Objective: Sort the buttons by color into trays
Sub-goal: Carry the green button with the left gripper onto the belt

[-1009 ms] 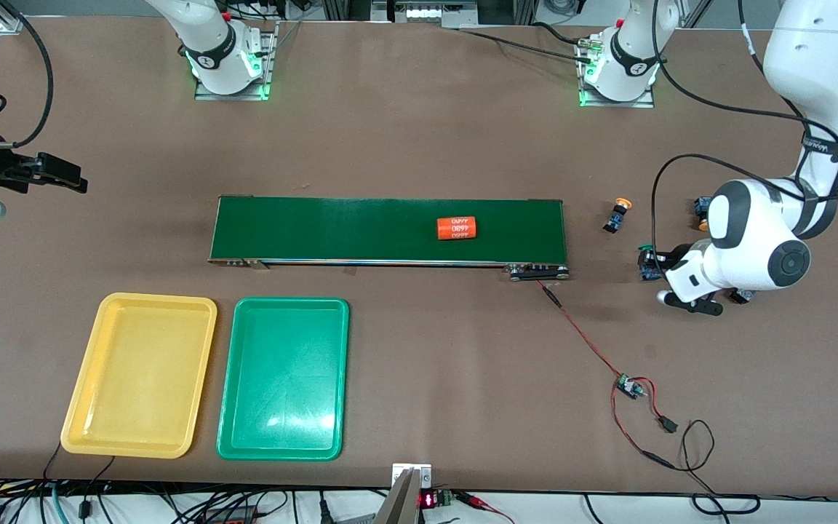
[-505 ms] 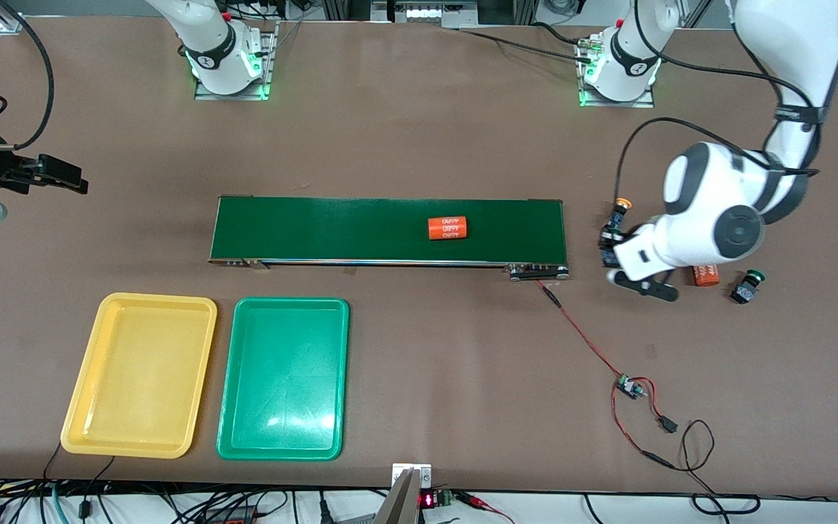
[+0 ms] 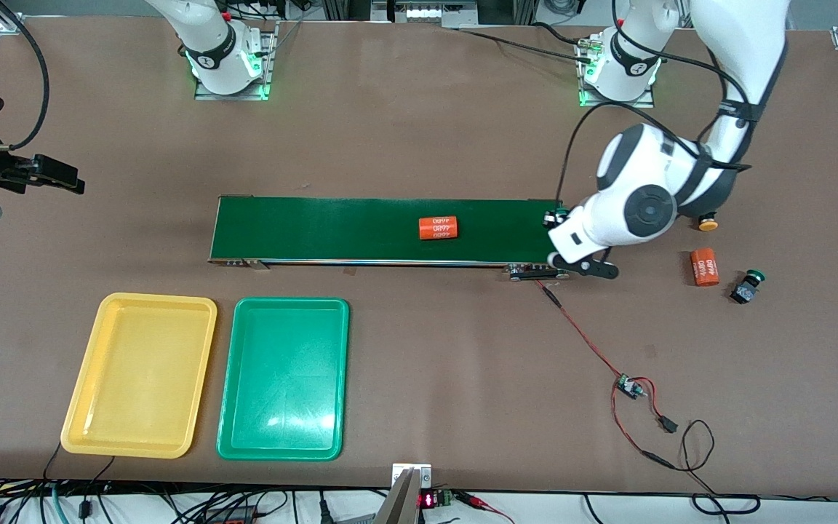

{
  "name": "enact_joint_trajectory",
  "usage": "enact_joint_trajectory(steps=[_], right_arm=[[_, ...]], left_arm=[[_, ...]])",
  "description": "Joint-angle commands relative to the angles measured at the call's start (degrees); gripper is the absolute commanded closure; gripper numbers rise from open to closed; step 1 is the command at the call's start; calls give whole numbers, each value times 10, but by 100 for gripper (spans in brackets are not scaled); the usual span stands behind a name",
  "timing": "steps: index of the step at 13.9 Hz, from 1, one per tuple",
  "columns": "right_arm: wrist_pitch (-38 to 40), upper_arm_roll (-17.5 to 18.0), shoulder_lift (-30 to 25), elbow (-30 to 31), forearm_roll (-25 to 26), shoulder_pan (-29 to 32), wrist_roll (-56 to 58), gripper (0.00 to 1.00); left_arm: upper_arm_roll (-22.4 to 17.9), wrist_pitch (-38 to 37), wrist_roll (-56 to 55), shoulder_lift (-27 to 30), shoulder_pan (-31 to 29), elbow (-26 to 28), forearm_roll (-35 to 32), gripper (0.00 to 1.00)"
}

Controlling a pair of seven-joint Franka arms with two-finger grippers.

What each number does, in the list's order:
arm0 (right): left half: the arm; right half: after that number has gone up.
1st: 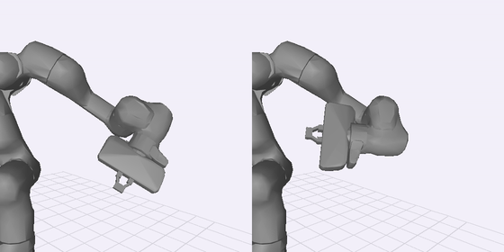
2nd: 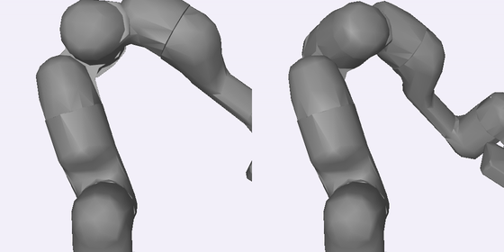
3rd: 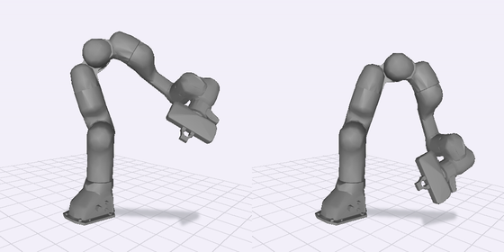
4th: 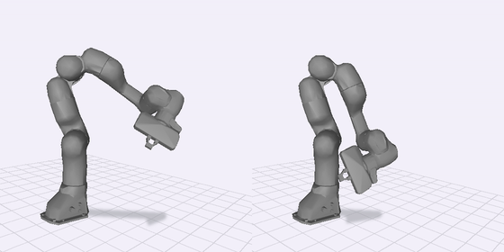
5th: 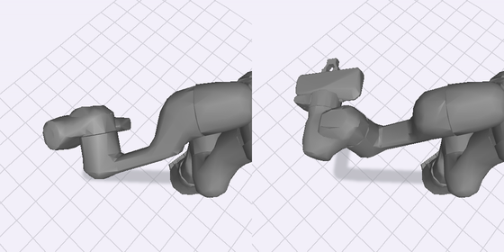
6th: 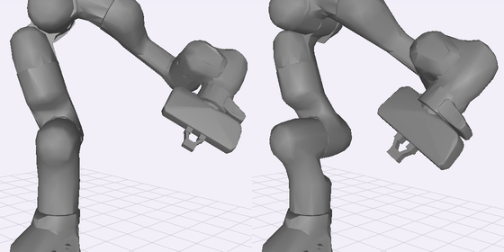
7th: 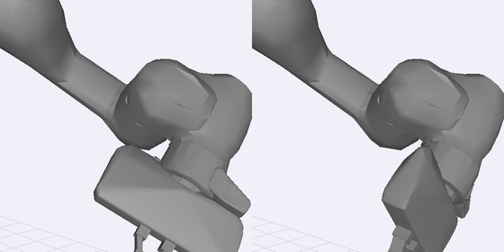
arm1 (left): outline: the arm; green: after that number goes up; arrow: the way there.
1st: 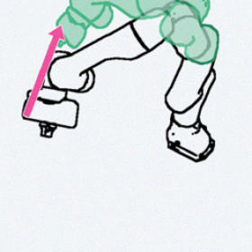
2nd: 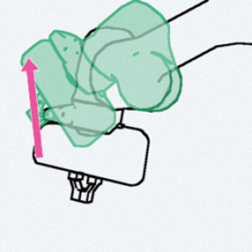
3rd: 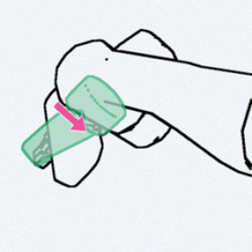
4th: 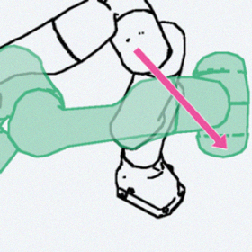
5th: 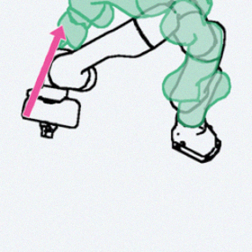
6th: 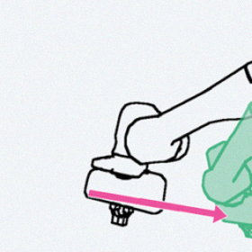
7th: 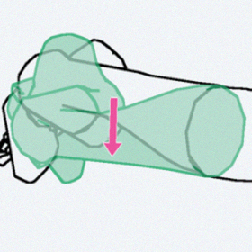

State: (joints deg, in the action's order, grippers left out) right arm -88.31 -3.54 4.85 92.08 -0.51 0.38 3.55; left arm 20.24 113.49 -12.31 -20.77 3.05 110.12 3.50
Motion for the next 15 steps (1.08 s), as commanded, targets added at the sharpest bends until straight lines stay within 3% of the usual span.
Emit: enact_joint_trajectory(steps=[1,13,15], right_arm=[[9,0,4,-11,-6,1,7,0],[9,-1,4,-11,-5,2,8,0],[9,-1,4,-10,-5,3,9,0]], left_arm=[[14,12,-22,5,5,8,7,100],[16,75,0,-34,10,22,6,100],[16,76,0,-43,10,21,6,95]])
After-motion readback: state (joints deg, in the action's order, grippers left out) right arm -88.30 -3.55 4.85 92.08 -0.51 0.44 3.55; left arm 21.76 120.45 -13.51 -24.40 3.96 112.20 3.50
